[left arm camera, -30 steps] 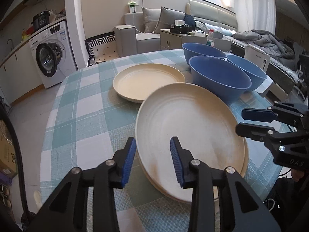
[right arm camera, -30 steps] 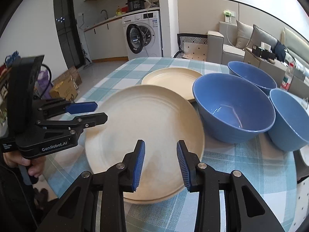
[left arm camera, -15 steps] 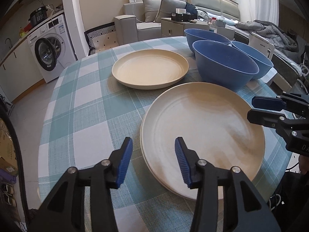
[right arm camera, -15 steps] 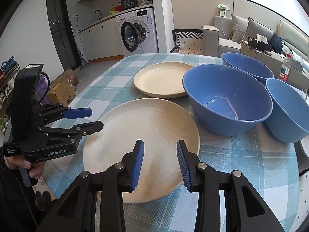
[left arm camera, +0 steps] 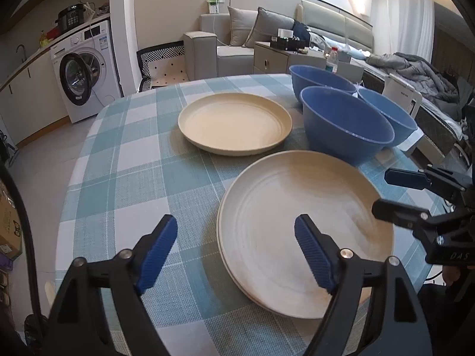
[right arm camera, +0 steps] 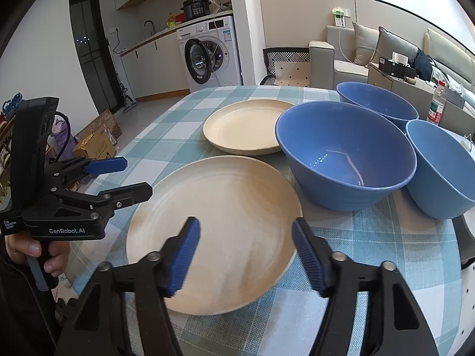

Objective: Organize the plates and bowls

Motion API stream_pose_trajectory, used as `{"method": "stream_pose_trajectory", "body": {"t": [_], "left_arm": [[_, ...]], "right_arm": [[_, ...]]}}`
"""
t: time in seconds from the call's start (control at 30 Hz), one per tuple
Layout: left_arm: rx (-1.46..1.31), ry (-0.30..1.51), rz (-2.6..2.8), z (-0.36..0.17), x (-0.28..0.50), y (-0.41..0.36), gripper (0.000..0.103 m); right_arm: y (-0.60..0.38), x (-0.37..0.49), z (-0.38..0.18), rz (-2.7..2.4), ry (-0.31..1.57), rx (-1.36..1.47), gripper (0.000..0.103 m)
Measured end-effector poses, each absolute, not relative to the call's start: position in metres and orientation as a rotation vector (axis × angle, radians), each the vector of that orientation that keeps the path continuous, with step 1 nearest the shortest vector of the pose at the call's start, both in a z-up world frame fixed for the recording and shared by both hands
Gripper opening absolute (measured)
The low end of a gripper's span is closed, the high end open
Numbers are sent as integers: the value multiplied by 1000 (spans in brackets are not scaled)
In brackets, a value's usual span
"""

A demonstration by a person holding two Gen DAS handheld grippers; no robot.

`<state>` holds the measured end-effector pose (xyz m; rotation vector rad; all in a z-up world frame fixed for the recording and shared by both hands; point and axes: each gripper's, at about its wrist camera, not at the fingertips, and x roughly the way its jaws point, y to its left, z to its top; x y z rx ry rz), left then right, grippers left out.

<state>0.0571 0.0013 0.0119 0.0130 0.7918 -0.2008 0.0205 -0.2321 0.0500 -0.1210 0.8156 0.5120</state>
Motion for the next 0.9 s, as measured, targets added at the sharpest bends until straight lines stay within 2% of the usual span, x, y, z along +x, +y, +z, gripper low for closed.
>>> {"method": "stream_pose_trajectory", "body": {"t": [0.13, 0.23, 0.33, 0.9], "left_arm": [[-12, 783, -199, 14, 58, 3, 89], [-24, 777, -194, 15, 60, 2, 97], [-33, 781, -200, 14, 61, 2, 98], [-122, 782, -117, 18, 81, 20, 99]], "right_arm": [[-234, 20, 54, 519, 798, -104, 88], [-237, 21, 57, 524, 785, -94, 93], [-239, 22, 59, 526, 775, -89, 99], [-244, 26, 76, 545, 726, -82, 102]]}}
